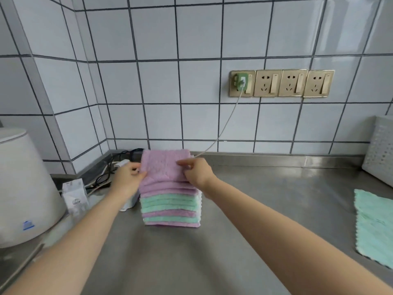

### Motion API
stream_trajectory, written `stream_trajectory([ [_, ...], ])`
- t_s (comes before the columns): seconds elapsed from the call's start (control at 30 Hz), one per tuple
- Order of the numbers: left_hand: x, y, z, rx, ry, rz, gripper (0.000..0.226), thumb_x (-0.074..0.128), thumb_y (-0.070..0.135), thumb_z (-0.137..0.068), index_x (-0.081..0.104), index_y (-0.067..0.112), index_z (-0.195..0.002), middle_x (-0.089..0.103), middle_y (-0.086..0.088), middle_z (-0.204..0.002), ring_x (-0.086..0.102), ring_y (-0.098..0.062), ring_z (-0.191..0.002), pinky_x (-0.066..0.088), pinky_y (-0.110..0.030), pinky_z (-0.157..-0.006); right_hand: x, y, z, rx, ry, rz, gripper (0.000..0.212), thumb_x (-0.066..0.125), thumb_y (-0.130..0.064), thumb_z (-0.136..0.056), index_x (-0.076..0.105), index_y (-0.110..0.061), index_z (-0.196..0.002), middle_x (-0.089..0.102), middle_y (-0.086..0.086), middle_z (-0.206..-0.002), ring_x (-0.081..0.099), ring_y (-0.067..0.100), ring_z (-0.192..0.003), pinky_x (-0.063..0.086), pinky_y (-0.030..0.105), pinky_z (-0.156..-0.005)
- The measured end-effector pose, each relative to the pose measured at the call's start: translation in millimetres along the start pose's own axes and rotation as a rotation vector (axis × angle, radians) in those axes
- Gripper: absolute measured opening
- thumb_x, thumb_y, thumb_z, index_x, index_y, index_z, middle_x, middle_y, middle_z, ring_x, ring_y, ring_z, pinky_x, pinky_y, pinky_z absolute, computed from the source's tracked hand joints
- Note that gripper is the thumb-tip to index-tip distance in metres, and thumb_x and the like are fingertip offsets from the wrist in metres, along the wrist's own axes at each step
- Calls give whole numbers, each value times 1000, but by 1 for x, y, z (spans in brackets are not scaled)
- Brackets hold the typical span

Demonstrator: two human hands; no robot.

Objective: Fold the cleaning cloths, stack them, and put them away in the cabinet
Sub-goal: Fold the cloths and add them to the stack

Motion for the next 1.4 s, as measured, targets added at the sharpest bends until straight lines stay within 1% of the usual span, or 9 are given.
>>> stream_trajectory([
  [0.1, 11, -18, 8, 29, 8, 4, 18, 59, 21, -92, 64, 8, -103, 68, -12, -101, 63, -28, -94, 46, -36, -81, 4, 15, -3, 35, 19, -75, 55, 34, 5, -82, 67, -22, -118, 61, 8, -125, 55, 17, -96, 45, 18, -83],
  [0.23, 3, 3, 10, 102, 124, 152, 18, 65, 14, -87, 63, 12, -104, 66, -8, -90, 60, -18, -78, 46, -25, -70, -5, 13, -1, 18, 42, -204, 53, 35, 7, -77, 67, -17, -113, 54, -3, -76, 50, 9, -67, 38, 12, -53],
  [0.4, -2, 28, 19, 157, 119, 267, 22, 68, 13, -85, 62, 18, -106, 67, -2, -83, 62, -10, -75, 46, -21, -67, -11, 17, 1, 48, 110, -319, 36, 43, -8, -75, 68, -20, -99, 46, -5, -66, 45, 15, -63, 55, 43, -71],
  [0.5, 1, 27, 19, 163, 101, 223, 23, 67, 12, -85, 62, 20, -105, 67, -3, -81, 62, -14, -74, 48, -26, -67, -13, 21, 3, 62, 109, -319, 31, 46, -8, -78, 67, -18, -99, 45, -7, -61, 43, 13, -60, 52, 37, -66],
  [0.77, 7, 6, 17, 153, 147, -122, 23, 66, 11, -86, 66, 10, -109, 63, -2, -81, 60, -20, -77, 40, -26, -71, -12, 23, 13, -14, 32, -100, 35, 44, -7, -87, 64, -21, -112, 50, -9, -62, 46, 7, -53, 41, 14, -51],
  [0.9, -1, 17, 28, 280, 247, -252, 26, 60, 2, -84, 67, 11, -107, 54, -1, -92, 57, -21, -78, 41, -29, -74, -25, 26, 29, -20, 7, -71, 34, 48, -18, -90, 61, -25, -120, 57, 0, -95, 59, 17, -79, 56, 38, -81],
  [1.0, -2, 37, 47, 433, 281, -288, 26, 59, 0, -82, 67, 11, -104, 56, -1, -94, 55, -19, -79, 44, -31, -75, -49, 35, 51, -46, 12, 12, 32, 49, -18, -90, 61, -27, -118, 58, 0, -113, 62, 18, -96, 55, 40, -87],
  [1.27, 87, 82, 137, 617, 12, -193, 21, 62, 3, -81, 69, 17, -95, 62, 10, -87, 55, -10, -81, 41, -19, -76, -155, 83, 168, -2, 6, 339, 27, 50, -7, -87, 64, -26, -100, 70, -9, -92, 62, -4, -78, 43, 5, -73],
  [1.4, 155, 110, 191, 658, -198, -144, 18, 62, 7, -80, 69, 20, -91, 61, 14, -80, 57, -5, -78, 40, -16, -76, -223, 118, 234, 56, 61, 509, 27, 52, -6, -85, 63, -27, -97, 67, -17, -84, 64, 0, -82, 44, 9, -76],
])
Point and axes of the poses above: each hand's wrist, its own z-axis away from the middle knuckle, its own x-axis out of the palm, y = z × x, the point moved 1 cm from there along -z, towards the middle knuckle
